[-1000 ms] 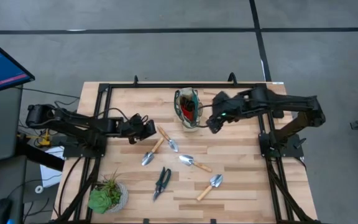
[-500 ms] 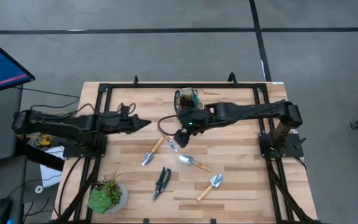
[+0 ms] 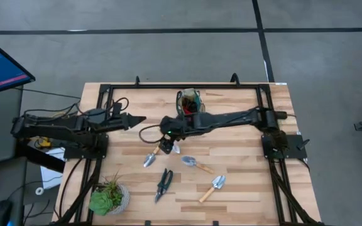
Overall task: Pick & Place Garden tools in Gardening bag
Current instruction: Put the trowel into the gardening bag, then adjust the gardening bag
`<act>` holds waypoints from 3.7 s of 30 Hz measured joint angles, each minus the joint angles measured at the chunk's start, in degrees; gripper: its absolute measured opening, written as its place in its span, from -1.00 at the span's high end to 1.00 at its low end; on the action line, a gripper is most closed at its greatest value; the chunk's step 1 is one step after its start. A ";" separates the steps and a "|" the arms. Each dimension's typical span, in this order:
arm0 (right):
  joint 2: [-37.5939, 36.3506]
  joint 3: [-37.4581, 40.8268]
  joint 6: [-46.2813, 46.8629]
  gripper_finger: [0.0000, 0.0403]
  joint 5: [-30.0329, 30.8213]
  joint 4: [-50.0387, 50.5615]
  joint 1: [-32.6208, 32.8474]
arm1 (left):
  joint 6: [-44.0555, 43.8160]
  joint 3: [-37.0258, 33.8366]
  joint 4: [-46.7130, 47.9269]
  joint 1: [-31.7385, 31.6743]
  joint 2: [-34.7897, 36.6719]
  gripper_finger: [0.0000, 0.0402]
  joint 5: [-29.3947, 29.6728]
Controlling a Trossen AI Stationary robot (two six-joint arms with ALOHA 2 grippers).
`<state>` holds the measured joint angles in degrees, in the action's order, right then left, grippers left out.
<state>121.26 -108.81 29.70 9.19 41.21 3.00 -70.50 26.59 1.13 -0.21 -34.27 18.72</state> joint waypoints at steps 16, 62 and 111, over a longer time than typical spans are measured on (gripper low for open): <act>19.13 -20.68 -7.02 -0.39 4.36 15.38 -4.18 | 2.62 -0.02 0.49 -0.02 5.12 0.64 -2.71; 24.34 -20.27 -12.03 -0.29 4.18 13.25 -6.55 | 22.24 0.00 19.86 -0.02 26.30 0.64 1.40; -6.17 -21.36 -18.90 -0.09 12.41 48.09 -7.09 | 21.95 0.04 19.87 -0.02 15.85 0.64 1.84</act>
<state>115.09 -130.17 10.80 21.59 89.30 -4.08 -48.55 26.63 20.99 -0.23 -18.42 20.56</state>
